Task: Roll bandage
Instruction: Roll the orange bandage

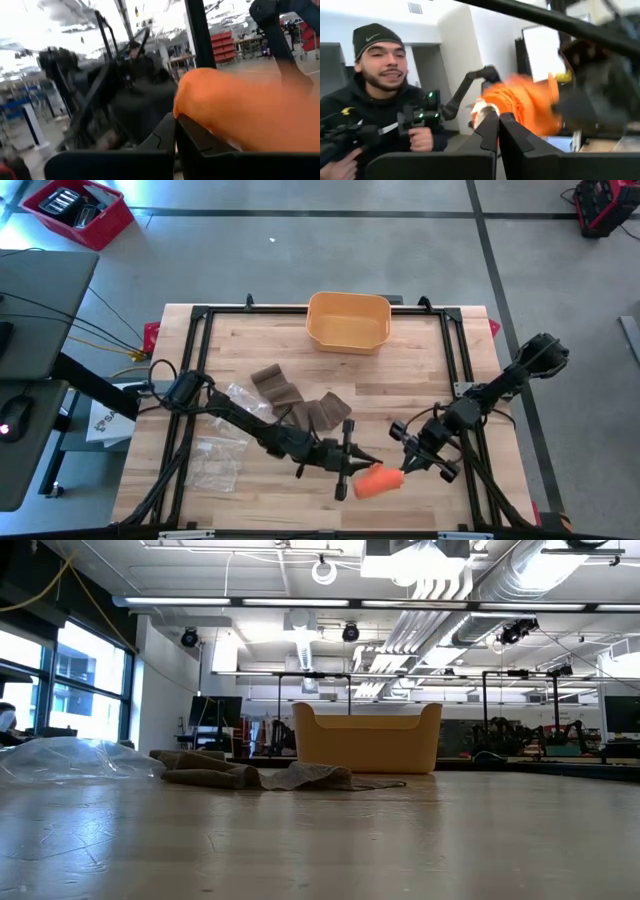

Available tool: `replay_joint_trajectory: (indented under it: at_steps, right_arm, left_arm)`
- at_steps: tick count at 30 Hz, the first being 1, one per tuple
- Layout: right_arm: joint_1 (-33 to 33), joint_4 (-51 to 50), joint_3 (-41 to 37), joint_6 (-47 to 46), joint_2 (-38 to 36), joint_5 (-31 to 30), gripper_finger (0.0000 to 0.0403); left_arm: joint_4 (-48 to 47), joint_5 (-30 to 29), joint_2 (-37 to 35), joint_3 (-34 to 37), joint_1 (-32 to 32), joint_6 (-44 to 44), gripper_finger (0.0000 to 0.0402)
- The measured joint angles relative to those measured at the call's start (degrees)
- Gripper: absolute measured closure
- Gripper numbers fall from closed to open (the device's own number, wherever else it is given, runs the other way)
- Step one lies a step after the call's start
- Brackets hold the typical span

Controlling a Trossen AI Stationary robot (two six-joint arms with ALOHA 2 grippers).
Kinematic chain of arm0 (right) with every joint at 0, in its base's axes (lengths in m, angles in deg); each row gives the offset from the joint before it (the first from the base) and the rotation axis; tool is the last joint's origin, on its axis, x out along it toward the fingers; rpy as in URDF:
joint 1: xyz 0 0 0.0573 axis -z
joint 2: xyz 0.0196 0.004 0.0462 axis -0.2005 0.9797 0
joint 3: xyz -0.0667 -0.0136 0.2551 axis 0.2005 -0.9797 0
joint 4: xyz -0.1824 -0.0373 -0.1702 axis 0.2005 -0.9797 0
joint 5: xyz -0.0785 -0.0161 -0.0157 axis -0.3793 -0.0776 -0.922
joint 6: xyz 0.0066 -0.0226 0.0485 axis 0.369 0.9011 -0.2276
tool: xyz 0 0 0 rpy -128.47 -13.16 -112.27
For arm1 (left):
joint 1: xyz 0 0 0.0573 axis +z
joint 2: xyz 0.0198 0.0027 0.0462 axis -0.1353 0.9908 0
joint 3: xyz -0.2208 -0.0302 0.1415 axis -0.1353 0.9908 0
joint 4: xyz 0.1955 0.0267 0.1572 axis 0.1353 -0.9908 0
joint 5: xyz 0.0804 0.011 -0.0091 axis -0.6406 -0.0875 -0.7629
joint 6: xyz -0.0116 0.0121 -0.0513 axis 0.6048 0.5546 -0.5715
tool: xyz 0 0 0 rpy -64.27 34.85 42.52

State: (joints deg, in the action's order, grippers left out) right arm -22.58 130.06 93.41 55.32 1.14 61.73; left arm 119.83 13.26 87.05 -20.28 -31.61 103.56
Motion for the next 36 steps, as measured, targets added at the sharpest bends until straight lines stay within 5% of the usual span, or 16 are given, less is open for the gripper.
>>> replay_joint_trajectory:
  at_steps: [6,10,19,23,32,36]
  right_arm:
    - [-1.4,0.11,0.0,4.52,0.02,-8.73,0.0403]
    - [-2.55,-2.71,0.0,4.93,-0.02,-14.53,0.0403]
    - [-3.14,-35.27,0.0,-9.48,0.02,-30.82,0.0403]
    - [-3.15,-50.54,0.0,-16.2,0.02,-37.26,0.0403]
    - [-3.49,-63.71,0.0,-20.39,0.02,-35.43,0.0403]
    - [-3.52,-67.36,0.0,-21.19,0.02,-32.56,0.039]
  left_arm:
    - [0.88,-0.48,0.0,2.5,-1.71,-2.07,0.0401]
    - [-1.14,-7.43,0.0,4.04,-2.77,-3.06,0.0401]
    - [-12.3,-11.38,0.02,11.23,-0.31,-12.98,0.0401]
    - [-10.15,-10.97,1.15,15.97,1.37,-17.43,0.0401]
    - [4.98,-8.4,11.56,15.43,2.6,-20.5,0.0401]
    - [4.38,-10.49,13.29,14.32,2.67,-21.13,0.0401]
